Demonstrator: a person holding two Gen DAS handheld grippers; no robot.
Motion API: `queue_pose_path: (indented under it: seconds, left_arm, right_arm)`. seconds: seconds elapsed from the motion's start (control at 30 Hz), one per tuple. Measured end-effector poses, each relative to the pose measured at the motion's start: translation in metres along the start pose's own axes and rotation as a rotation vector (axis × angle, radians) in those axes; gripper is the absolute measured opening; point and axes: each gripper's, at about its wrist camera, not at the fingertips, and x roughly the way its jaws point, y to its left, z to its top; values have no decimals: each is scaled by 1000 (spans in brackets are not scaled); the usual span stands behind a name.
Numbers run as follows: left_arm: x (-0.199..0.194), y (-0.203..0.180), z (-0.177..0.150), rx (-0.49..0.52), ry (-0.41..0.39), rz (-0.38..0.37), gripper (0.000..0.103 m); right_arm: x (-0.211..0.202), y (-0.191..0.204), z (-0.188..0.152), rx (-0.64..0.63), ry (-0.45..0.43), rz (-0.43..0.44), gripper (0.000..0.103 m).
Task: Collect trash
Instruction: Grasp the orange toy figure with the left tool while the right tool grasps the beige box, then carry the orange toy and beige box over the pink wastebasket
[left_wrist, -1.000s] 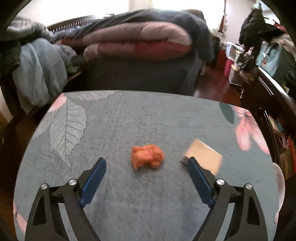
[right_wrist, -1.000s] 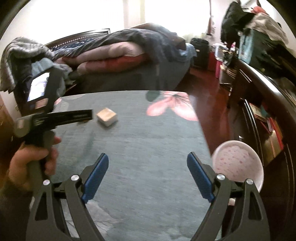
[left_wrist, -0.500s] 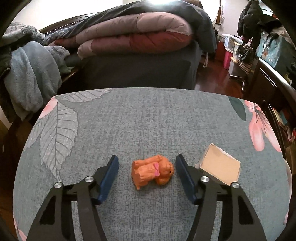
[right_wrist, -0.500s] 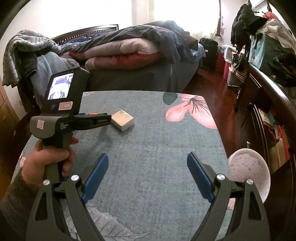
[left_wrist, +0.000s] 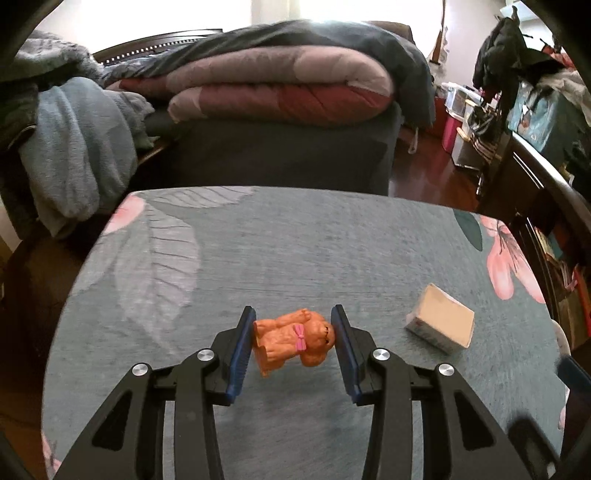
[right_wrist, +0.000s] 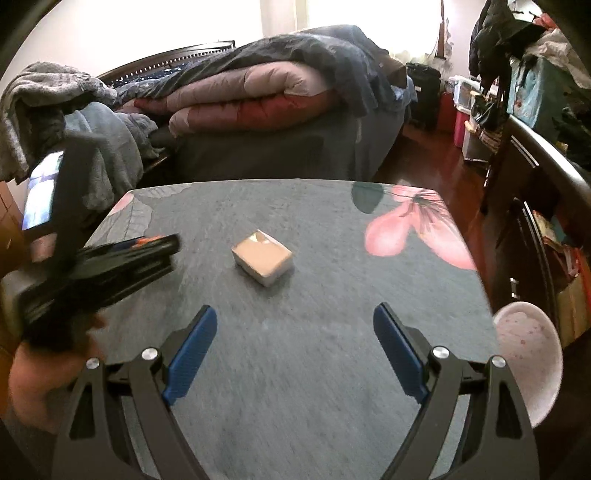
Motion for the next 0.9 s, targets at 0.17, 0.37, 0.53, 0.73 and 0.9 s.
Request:
queue_pose_path:
  seconds: [0.17, 0.37, 0.53, 0.73, 0.9]
  left_arm:
    - [-11, 25, -3, -19, -6, 5, 42]
    - [-17, 41, -6, -32, -9, -4, 42]
    - [-23, 48, -7, -35, -21, -17, 42]
    - [-33, 50, -9, -50, -31, -25, 42]
    - [-51, 47, -16, -46, -48, -27, 42]
  right_arm:
    - [42, 19, 18, -5, 37, 4, 87]
    - [80, 29, 31, -22, 71, -38, 87]
    - [89, 31, 31, -36, 75, -32, 60]
    - [69, 36, 24, -45, 70, 16, 59]
    - [34, 36, 13, -20, 43, 67, 59]
